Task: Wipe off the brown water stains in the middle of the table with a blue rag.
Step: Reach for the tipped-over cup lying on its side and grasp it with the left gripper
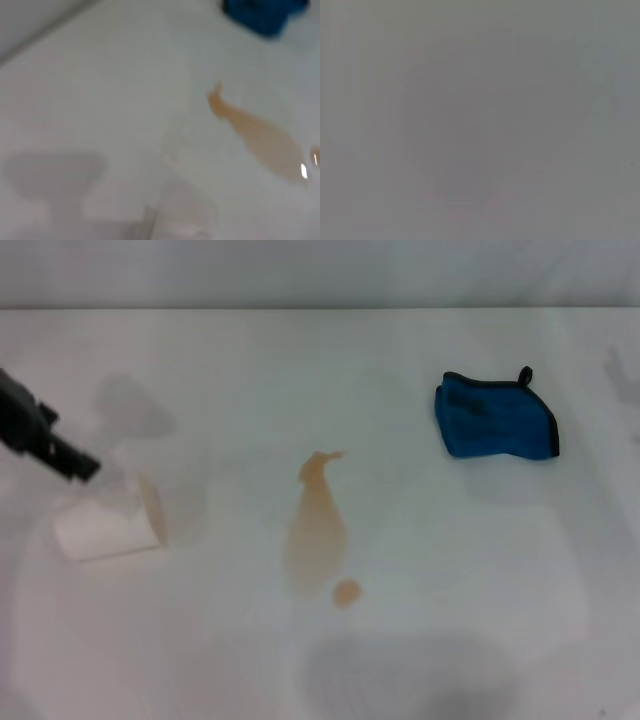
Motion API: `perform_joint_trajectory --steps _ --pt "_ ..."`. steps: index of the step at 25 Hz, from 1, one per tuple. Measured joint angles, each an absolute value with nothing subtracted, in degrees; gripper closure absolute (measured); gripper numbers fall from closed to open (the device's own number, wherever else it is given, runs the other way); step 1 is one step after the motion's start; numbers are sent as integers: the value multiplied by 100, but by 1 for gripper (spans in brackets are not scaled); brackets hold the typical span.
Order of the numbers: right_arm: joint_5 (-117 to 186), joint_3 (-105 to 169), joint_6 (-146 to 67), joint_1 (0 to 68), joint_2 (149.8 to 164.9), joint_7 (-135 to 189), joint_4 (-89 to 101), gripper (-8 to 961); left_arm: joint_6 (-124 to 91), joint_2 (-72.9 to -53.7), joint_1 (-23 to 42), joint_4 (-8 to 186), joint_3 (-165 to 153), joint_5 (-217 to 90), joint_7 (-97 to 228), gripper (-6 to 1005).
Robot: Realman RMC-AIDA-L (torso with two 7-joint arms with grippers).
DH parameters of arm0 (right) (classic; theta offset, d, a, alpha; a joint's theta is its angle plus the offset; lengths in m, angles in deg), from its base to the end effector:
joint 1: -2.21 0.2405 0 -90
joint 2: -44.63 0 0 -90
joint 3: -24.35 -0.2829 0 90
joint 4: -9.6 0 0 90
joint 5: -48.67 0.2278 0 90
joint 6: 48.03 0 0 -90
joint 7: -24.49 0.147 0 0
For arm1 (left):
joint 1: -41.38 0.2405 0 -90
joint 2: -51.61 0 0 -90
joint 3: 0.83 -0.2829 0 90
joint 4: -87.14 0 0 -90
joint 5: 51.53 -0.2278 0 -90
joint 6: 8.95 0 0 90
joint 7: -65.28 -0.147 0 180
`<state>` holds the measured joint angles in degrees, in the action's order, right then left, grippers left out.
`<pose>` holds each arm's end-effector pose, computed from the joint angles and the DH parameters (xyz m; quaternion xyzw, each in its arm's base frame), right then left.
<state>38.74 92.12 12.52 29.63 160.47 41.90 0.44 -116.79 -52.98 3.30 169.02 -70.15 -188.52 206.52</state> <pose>0.3867 0.3896 0.0371 -0.6498 0.2425 0.2921 0.6585 -0.1894 0.3891 0.1077 -0.9247 -0.2981 0.1881 0.1438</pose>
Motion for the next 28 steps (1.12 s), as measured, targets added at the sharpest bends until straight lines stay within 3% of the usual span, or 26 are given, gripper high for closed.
perform_joint_trajectory --steps 10,17,24,28 --pt "3881 9212 1251 2956 16044 4190 53 170 -11686 -5801 699 17346 -7425 -20087 19830 140" --pt "3883 9203 1205 2964 16029 4190 43 170 -11241 -6296 1186 18075 -7340 -20626 18996 140" --pt "3883 9202 1195 2954 16029 4190 53 170 -10554 -6599 1594 18036 -7341 -20522 18361 141" --pt "3883 9202 1192 2945 16029 4189 55 170 -10460 -6653 1671 17909 -7316 -20418 18179 141"
